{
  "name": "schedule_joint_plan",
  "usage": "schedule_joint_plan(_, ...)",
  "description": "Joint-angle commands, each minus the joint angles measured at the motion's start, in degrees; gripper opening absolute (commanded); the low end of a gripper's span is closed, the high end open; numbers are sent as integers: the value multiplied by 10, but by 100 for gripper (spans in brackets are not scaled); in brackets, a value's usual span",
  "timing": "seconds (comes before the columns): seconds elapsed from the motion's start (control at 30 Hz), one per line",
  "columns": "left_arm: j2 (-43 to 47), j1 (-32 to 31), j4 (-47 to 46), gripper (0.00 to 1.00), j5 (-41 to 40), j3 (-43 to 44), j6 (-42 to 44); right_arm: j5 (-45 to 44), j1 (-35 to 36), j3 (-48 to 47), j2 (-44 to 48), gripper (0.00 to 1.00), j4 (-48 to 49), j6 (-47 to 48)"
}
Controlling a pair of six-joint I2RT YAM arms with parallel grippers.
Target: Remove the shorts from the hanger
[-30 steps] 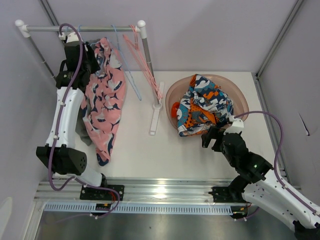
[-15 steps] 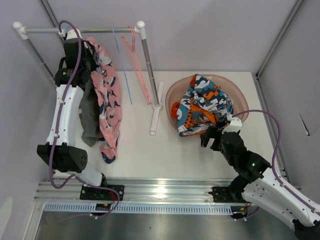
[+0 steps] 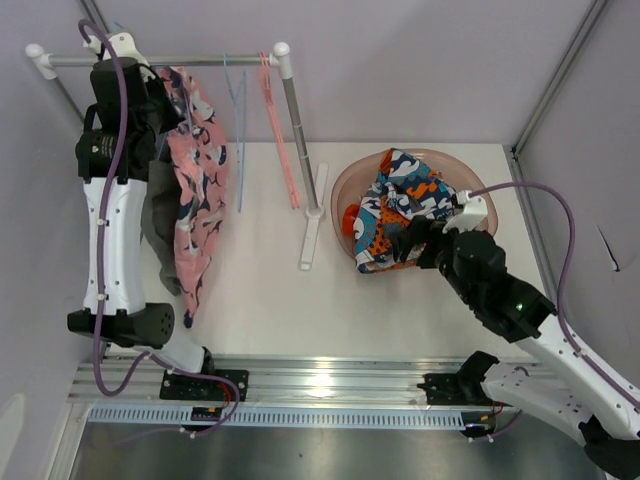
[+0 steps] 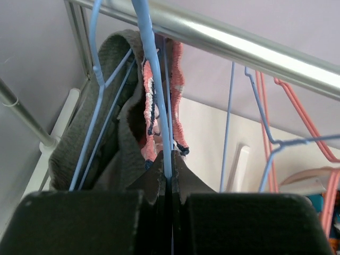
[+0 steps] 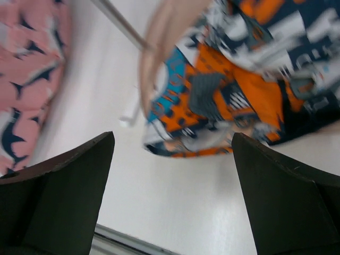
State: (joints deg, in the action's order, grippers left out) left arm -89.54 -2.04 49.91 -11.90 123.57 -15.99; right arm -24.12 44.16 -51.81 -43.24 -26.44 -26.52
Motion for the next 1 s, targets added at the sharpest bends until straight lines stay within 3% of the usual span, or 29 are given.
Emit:
schedule_joint_plan(0.0,40,-12,-10,0,26,40,-13,99,11,-78,-37,99,74,51)
schedule_joint_plan(0.03,48,-14,-7,0,28,37,-15,161,23,-113,-49,99,88,60)
schedule_joint_plan(0.13,64,-20,-11,0,30,8,-15,201,89,-178,-121,99,121,92)
schedule_joint_plan(0.23,81,-21,-15,0,38,-16,-19,129,199,-288,-218,99,119,148)
schedule_joint_plan(0.33,96,-24,-19,0,47,-36,-19,89,262,-399,-325,99,114,179)
schedule_joint_plan(0.63,142,-24,-35,0,62,-112,-19,77,313,-596,-563,99,139,127)
schedule_joint_plan(0.97,175,-24,-41,0,78,-146,-19,44,317,-728,-714,99,115,97)
